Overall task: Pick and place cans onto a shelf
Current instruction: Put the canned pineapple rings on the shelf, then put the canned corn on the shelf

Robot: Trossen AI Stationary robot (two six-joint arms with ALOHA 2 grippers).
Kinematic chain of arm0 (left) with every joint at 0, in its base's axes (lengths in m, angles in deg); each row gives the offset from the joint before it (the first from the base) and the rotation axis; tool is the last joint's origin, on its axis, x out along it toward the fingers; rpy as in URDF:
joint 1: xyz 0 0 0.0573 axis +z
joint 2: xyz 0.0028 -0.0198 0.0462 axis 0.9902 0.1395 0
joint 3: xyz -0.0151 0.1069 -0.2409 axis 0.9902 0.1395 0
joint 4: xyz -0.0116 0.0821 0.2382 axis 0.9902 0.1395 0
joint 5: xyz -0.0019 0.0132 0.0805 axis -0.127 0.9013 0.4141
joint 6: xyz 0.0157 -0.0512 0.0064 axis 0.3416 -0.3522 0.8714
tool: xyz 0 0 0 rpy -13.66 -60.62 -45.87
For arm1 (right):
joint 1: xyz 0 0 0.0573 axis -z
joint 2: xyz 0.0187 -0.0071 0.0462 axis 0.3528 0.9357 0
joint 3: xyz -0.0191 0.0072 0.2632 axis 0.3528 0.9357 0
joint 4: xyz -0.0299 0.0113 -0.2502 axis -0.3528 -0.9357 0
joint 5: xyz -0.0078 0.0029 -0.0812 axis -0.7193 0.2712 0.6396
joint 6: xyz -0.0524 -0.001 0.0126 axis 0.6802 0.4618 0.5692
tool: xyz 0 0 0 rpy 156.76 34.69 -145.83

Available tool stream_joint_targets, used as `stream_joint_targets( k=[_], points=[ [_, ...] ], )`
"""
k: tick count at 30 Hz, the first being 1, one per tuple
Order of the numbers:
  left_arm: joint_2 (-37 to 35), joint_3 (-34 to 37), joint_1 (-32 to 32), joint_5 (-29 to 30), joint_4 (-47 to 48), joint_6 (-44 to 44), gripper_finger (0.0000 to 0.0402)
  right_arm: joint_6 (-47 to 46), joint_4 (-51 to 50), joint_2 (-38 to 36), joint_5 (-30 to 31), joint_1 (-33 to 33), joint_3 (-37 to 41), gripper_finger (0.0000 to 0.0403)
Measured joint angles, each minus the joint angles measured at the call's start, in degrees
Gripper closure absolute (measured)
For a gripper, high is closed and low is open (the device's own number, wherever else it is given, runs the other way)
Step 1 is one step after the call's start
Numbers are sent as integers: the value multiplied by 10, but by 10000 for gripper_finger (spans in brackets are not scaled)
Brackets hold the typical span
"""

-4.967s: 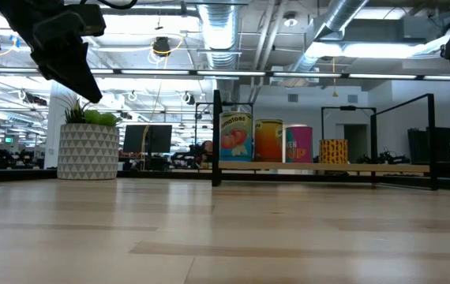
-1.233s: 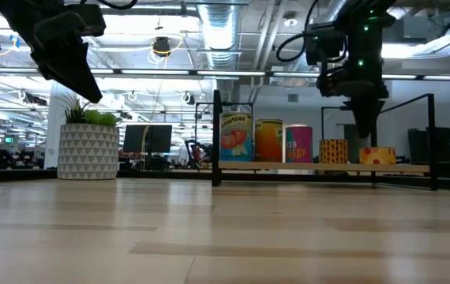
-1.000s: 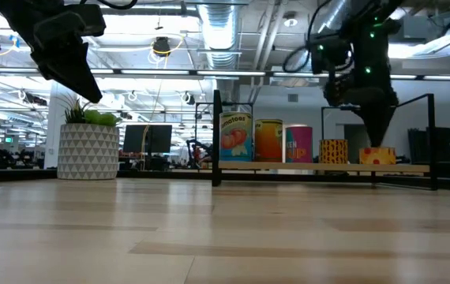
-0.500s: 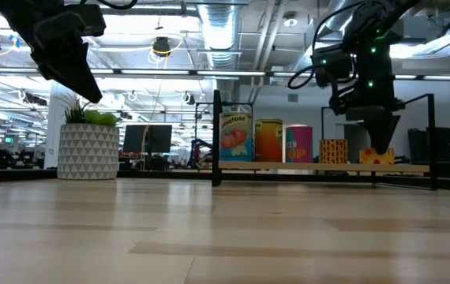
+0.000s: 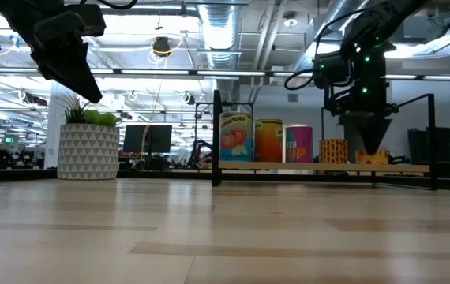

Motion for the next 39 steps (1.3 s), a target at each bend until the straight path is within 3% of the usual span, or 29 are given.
stream_joint_targets(
  k=[10, 24, 26, 31, 39],
  points=[
    [0, 0, 0, 0, 0, 5, 297, 4, 30, 0, 0, 21, -3, 331],
    [0, 0, 0, 0, 0, 5, 297, -15, -88, 0, -3, -27, -45, 331],
    [0, 0, 0, 0, 0, 4, 297, -46, -100, 0, -30, -33, -45, 331],
    [0, 0, 0, 0, 0, -8, 297, -75, -96, -5, -169, -103, -45, 331],
    [0, 0, 0, 0, 0, -8, 297, -182, -97, -6, -140, -280, -65, 331]
  ],
)
